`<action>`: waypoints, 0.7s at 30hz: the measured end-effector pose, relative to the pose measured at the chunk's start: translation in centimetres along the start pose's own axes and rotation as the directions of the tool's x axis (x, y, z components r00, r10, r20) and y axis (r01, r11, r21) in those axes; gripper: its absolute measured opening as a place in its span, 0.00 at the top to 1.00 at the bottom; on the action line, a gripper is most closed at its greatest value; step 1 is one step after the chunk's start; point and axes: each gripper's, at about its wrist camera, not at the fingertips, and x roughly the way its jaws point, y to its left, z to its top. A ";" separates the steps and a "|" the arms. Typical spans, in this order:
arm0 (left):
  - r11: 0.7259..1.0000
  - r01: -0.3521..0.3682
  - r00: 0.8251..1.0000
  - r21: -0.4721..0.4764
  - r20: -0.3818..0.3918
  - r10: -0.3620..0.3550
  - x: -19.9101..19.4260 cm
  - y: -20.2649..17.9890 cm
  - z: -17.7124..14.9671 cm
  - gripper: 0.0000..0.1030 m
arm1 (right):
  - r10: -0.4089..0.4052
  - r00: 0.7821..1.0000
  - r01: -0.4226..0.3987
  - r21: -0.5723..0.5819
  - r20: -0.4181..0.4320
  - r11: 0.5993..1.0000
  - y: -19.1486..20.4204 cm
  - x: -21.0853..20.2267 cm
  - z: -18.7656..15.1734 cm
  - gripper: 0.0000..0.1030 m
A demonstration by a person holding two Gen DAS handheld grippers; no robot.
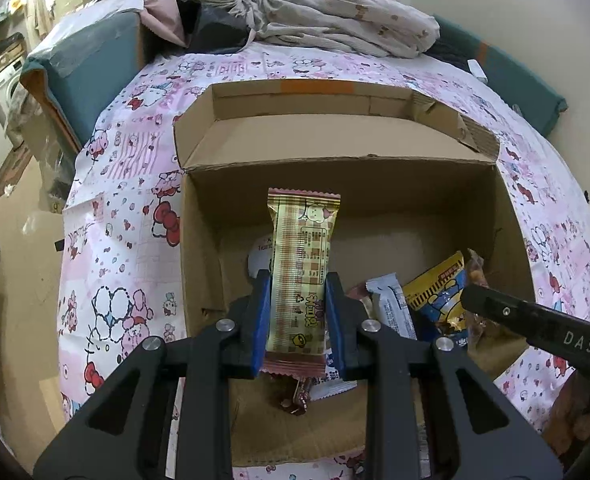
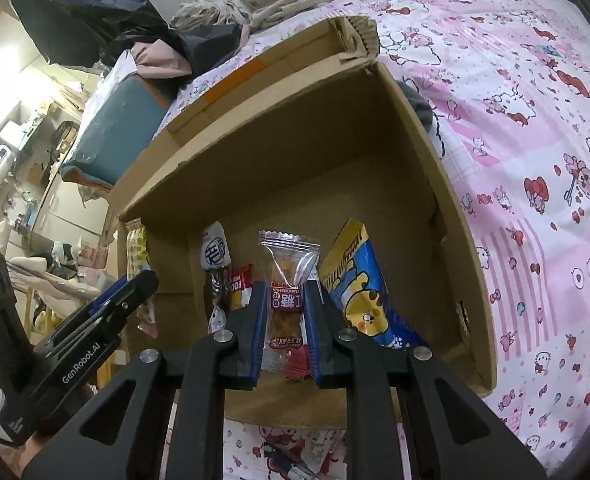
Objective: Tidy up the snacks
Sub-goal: 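Carry the wafer bar into the box with left tool while right carries candy packet, then open both tools to drop the snacks in the box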
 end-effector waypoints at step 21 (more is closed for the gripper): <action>0.999 0.048 0.999 -0.020 -0.005 -0.048 -0.3 0.2 -0.3 0.53 | 0.048 0.999 -0.048 0.017 0.007 0.999 0.0 -0.4 0.1 0.75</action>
